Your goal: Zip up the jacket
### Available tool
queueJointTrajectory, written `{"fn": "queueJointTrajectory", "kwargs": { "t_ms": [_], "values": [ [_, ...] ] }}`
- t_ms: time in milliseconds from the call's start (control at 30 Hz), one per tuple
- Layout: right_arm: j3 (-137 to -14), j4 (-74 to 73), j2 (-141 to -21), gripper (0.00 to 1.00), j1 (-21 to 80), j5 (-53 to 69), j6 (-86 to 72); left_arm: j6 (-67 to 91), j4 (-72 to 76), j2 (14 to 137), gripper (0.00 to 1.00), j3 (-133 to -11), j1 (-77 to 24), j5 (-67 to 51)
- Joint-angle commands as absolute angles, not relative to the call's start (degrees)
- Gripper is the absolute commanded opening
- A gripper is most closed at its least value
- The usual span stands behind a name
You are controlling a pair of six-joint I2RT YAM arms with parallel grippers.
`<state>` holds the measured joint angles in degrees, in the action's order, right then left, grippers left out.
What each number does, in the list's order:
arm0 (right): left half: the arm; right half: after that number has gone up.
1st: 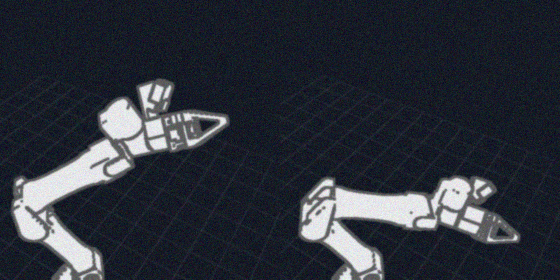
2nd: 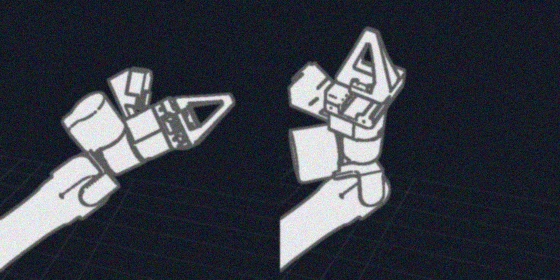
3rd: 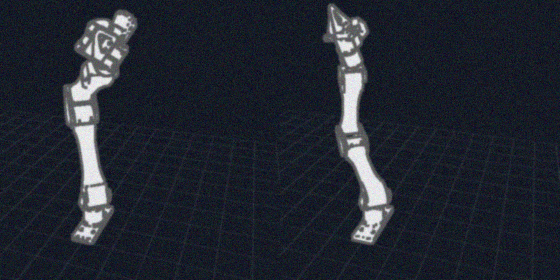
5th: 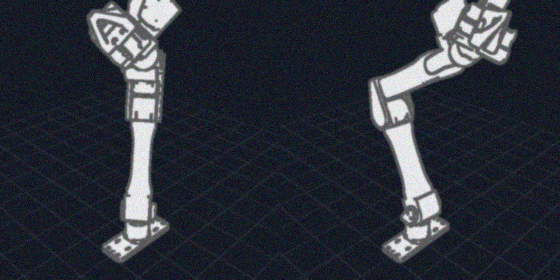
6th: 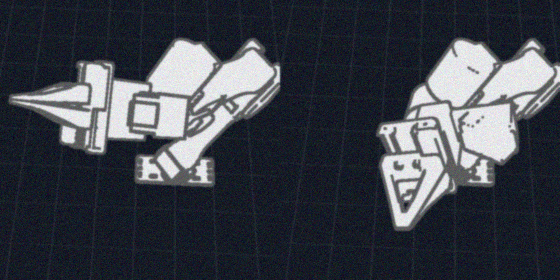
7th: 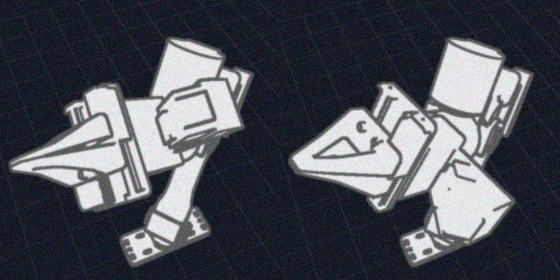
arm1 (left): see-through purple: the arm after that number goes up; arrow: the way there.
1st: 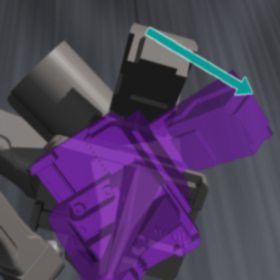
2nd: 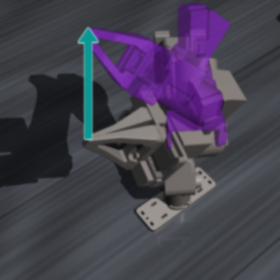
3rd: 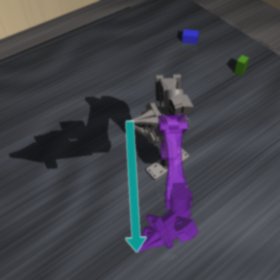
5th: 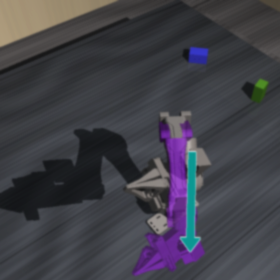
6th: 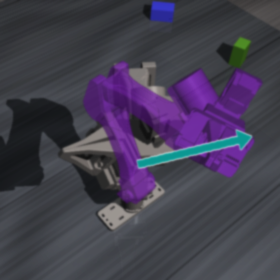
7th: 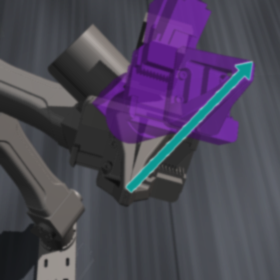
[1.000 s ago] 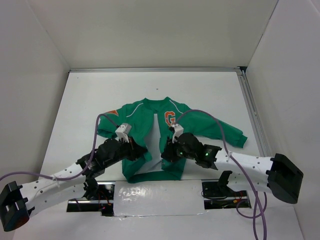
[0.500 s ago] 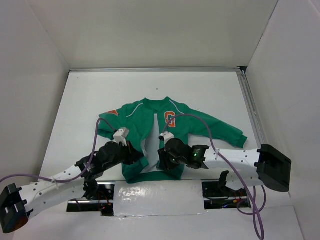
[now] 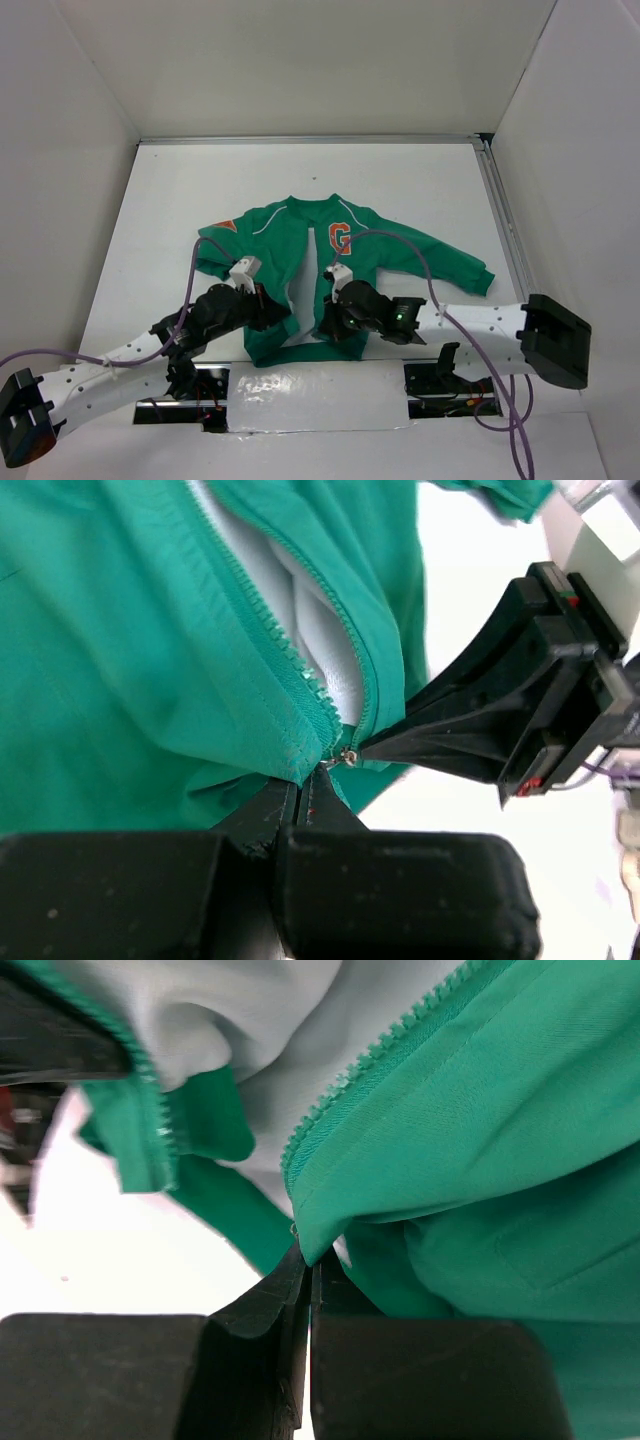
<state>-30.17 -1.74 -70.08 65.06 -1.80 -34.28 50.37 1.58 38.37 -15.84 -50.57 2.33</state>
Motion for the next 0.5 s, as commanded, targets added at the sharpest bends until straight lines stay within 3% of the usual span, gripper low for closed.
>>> {"fn": "queueJointTrajectory", "kwargs": {
  "t_ms": [0,200,467],
  "values": [
    [-26.64,8.77,-60.77,0.0,63.9,-1.58,-33.31,46.5,8.52,37.53,0.0,-16.52,-50.89,-2.18],
    [-19.16,19.51,-46.95,0.0,55.82,9.39,-34.54,41.84,17.93,37.0,0.0,-16.43,-51.06,-6.15],
    [-19.78,19.95,-45.61,0.0,53.88,18.97,-30.5,37.97,24.25,39.55,0.0,-18.81,-51.06,-7.12]
  ]
}}
